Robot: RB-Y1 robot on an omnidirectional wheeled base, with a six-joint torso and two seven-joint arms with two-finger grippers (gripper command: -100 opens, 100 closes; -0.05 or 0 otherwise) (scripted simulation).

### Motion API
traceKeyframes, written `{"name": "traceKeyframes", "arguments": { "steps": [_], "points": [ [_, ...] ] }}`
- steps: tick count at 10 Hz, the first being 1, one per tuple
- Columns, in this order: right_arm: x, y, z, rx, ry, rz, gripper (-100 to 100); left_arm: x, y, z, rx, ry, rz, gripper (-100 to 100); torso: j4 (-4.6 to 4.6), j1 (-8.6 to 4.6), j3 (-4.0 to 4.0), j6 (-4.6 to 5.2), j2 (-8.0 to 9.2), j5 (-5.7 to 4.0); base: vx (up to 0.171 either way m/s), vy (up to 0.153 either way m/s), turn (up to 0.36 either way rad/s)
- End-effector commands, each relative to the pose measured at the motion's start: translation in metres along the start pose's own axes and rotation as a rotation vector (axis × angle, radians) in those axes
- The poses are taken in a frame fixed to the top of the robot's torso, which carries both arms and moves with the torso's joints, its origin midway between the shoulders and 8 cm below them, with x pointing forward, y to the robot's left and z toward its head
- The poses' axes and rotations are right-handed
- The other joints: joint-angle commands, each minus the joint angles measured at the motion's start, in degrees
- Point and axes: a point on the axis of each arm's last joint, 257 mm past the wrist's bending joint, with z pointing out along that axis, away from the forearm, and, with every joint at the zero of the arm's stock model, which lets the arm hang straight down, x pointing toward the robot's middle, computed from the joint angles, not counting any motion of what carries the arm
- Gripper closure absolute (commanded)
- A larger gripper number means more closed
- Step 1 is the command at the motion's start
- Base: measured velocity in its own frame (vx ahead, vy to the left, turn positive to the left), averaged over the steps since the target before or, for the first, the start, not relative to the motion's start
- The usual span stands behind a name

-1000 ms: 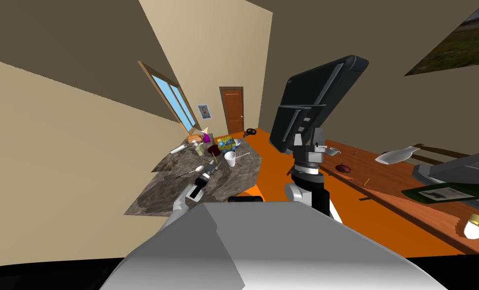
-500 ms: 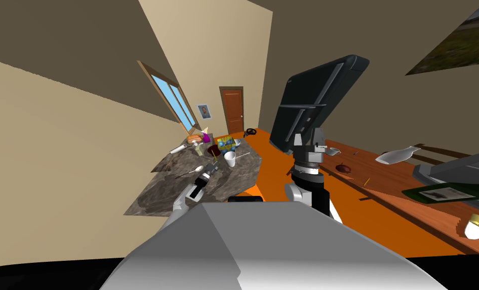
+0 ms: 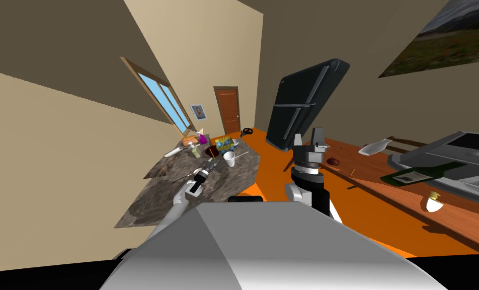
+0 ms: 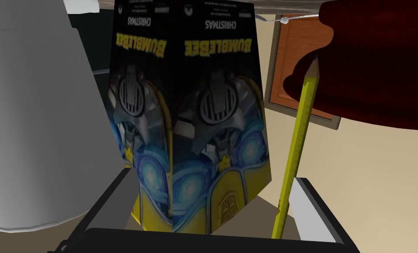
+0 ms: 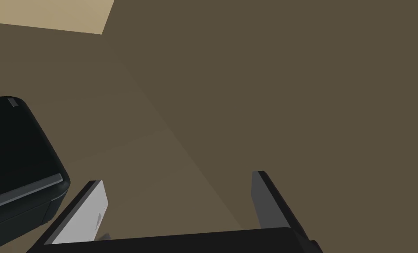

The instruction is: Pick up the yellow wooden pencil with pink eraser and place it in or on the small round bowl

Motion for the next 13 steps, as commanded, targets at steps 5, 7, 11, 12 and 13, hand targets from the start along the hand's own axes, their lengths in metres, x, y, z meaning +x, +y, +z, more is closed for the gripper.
{"name": "traceKeyframes", "arguments": {
  "steps": [5,7,11,12,13],
  "points": [
    [0.0,0.0,0.0,0.0,0.0,0.0,0,-0.004,0.011,0.024,-0.011,-0.006,-0.012,-100,-0.03,-0.24,-0.06,-0.02,-0.1,-0.05,-0.03,0.025,-0.042],
    [0.0,0.0,0.0,0.0,0.0,0.0,0,-0.003,0.013,0.036,-0.013,-0.004,-0.013,-100,0.0,-0.22,0.0,-0.03,0.0,-0.04,-0.048,0.011,-0.001],
    [0.0,0.0,0.0,0.0,0.0,0.0,0,-0.004,0.015,0.067,-0.012,-0.005,-0.013,-100,0.0,-0.24,0.02,-0.04,0.02,-0.05,-0.055,0.011,0.0],
    [0.0,0.0,0.0,0.0,0.0,0.0,0,-0.005,0.014,0.075,-0.011,-0.005,-0.013,-100,-0.01,-0.24,-0.01,-0.03,-0.02,-0.05,-0.056,0.015,0.0],
    [0.0,0.0,0.0,0.0,0.0,0.0,0,-0.003,0.014,0.083,-0.012,0.001,-0.013,-100,0.0,-0.23,0.0,-0.03,0.01,-0.05,-0.068,0.015,-0.002]
  ]
}}
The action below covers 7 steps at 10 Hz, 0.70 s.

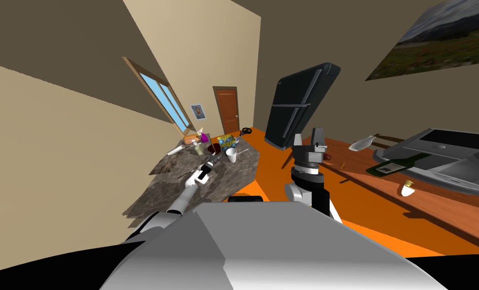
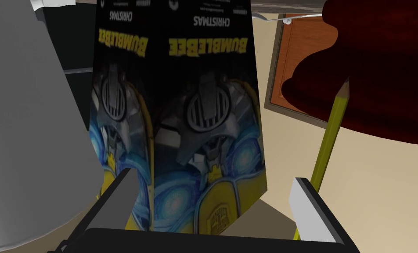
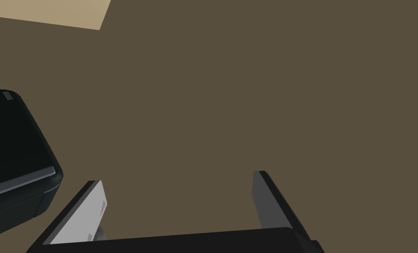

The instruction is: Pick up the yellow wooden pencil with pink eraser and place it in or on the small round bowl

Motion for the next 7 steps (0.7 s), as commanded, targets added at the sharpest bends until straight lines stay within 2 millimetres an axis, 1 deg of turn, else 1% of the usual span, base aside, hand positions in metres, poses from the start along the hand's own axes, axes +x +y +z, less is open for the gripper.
{"name": "traceKeyframes", "arguments": {
  "steps": [1,3,4,5,6,7],
  "points": [
    [0.0,0.0,0.0,0.0,0.0,0.0,0,-0.002,0.001,0.01,-0.001,-0.001,0.002,-100,0.0,0.0,0.0,0.0,0.0,0.0,-0.048,0.01,-0.002],
    [0.0,0.0,0.0,0.0,0.0,0.0,0,-0.004,0.0,0.028,0.001,0.003,0.005,-100,-0.02,-0.02,-0.04,0.0,-0.08,0.0,-0.045,0.013,0.001],
    [0.0,0.0,0.0,0.0,0.0,0.0,0,-0.006,0.0,0.03,0.001,0.001,0.006,-100,-0.01,-0.01,-0.03,0.0,-0.05,0.0,-0.043,0.012,-0.004],
    [0.0,0.0,0.0,0.0,0.0,0.0,0,-0.004,-0.001,0.027,0.001,0.001,0.006,-100,-0.01,-0.01,-0.03,-0.01,-0.07,0.0,-0.015,0.004,-0.002],
    [0.0,0.0,0.0,0.0,0.0,0.0,0,-0.004,-0.001,0.028,0.001,0.001,0.006,100,-0.03,-0.03,-0.07,-0.02,-0.13,0.0,0.0,0.0,0.0],
    [0.0,0.0,0.0,0.0,0.0,0.0,0,-0.004,-0.001,0.028,0.001,0.001,0.006,100,-0.04,-0.04,-0.1,-0.01,-0.18,-0.01,0.0,0.0,0.0]
  ]
}}
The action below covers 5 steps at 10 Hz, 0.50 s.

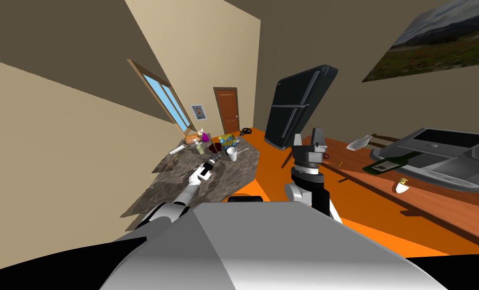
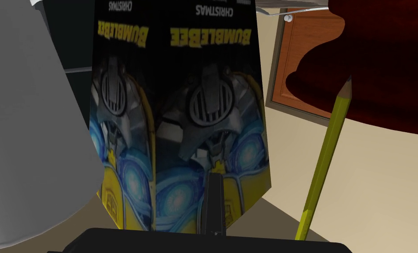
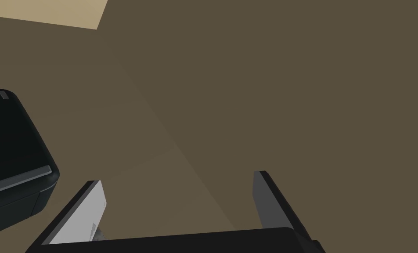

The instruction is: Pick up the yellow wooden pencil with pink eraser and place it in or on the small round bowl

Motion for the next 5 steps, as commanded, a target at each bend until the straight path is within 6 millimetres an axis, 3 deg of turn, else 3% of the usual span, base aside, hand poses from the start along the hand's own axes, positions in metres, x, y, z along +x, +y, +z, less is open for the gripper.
{"name": "traceKeyframes", "arguments": {
  "steps": [1,3,4,5],
  "points": [
    [0.0,0.0,0.0,0.0,0.0,0.0,0,0.0,0.0,0.0,0.0,0.0,0.0,100,0.0,0.0,0.0,0.0,0.0,0.0,0.0,0.0,0.0],
    [0.0,0.0,0.0,0.0,0.0,0.0,0,0.0,0.0,0.0,0.0,0.0,0.0,100,0.0,0.0,-0.01,0.0,-0.01,0.0,0.0,0.0,0.0],
    [0.0,0.0,0.0,0.0,0.0,0.0,0,0.0,0.0,0.0,0.0,0.0,0.0,0,0.0,0.0,-0.01,0.0,-0.02,0.0,0.0,0.0,0.0],
    [0.0,0.0,0.0,0.0,0.0,0.0,0,0.02,0.024,-0.012,-0.039,0.066,0.027,-100,0.0,0.0,-0.01,0.0,-0.02,0.0,-0.052,0.013,-0.086]
  ]
}}
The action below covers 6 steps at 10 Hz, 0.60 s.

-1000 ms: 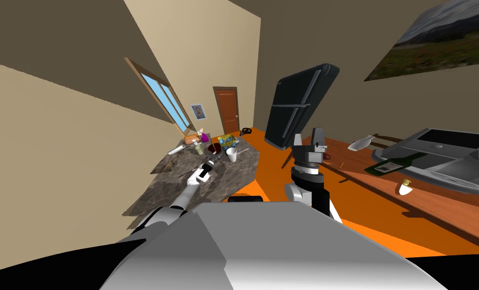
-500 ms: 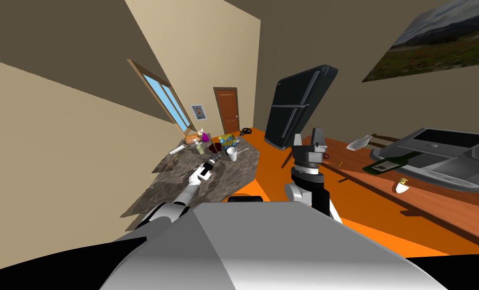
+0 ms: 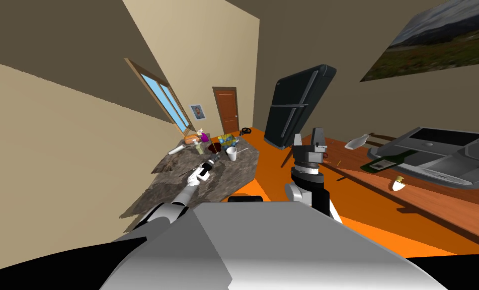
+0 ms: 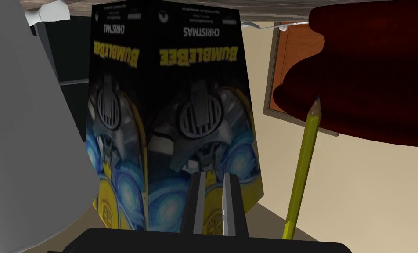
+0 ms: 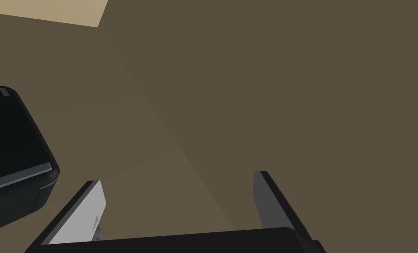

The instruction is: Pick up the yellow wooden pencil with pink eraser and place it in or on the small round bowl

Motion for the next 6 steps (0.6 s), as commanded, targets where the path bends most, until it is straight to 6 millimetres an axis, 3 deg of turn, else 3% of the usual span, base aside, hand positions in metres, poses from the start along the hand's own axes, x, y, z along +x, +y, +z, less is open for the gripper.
{"name": "traceKeyframes", "arguments": {
  "steps": [1,6],
  "points": [
    [0.0,0.0,0.0,0.0,0.0,0.0,0,0.014,0.017,-0.008,-0.03,0.049,0.017,-100,0.0,0.0,0.0,0.0,0.0,0.0,-0.089,0.012,-0.079],
    [0.0,0.0,0.0,0.0,0.0,0.0,0,0.048,0.067,-0.033,-0.114,0.171,0.05,-100,0.03,0.07,0.06,0.0,0.08,0.02,-0.064,0.026,-0.051]
  ]
}}
